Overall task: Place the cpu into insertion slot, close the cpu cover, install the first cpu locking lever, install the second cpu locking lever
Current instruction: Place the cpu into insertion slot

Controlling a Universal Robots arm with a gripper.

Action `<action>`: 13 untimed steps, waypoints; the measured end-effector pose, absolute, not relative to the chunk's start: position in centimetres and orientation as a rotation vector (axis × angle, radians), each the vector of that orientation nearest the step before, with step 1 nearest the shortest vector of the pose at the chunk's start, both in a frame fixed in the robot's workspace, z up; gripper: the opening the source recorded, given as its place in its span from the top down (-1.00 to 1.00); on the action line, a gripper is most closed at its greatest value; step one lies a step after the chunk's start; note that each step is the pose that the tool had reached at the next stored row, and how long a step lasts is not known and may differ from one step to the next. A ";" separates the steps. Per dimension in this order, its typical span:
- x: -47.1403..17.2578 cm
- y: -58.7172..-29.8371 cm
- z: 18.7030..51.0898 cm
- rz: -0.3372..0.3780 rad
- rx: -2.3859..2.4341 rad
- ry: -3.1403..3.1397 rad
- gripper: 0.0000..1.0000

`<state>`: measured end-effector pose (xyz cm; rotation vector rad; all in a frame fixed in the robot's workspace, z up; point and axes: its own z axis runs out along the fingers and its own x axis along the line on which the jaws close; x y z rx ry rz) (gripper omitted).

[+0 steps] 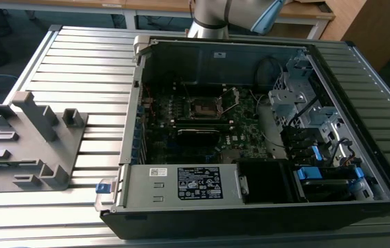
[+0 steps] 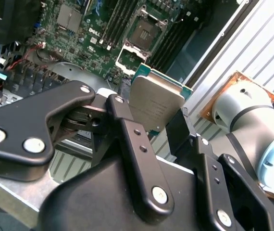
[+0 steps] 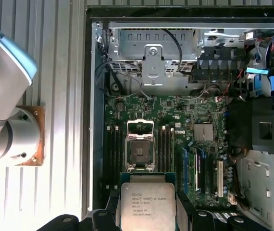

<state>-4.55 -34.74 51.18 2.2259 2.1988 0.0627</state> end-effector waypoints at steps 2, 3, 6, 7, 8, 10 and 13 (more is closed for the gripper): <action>-4.5 -34.7 51.1 0.062 2.226 2.199 -0.08; -4.5 -34.7 51.1 0.062 2.226 2.199 -0.08; -4.5 -34.7 51.1 0.062 2.226 2.199 -0.08; -4.5 -34.7 51.1 0.062 2.226 2.199 -0.08; -4.5 -34.7 51.1 0.062 2.226 2.199 -0.08; -4.5 -34.7 51.0 0.062 2.226 2.199 -0.08; -4.5 -34.7 50.8 0.062 2.226 2.199 -0.08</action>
